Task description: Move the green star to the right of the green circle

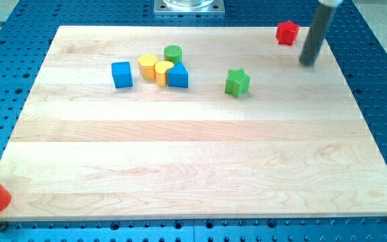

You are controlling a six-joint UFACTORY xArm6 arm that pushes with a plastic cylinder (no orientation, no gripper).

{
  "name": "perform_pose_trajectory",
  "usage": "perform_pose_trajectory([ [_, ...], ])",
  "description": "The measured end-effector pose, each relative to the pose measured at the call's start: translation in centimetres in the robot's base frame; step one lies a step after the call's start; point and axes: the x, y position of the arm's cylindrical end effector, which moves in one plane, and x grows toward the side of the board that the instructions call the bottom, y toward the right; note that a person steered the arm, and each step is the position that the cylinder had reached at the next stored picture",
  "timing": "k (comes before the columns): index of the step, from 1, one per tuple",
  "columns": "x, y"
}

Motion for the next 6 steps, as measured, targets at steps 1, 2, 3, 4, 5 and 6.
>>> perform_pose_trajectory([
  [1,3.7,-7.6],
  [2,2.9,-12.7],
  [3,6.5,-14.3],
  [4,5.6,-18.9],
  [5,0.1,-17.0],
  [6,-2.6,-11.7],
])
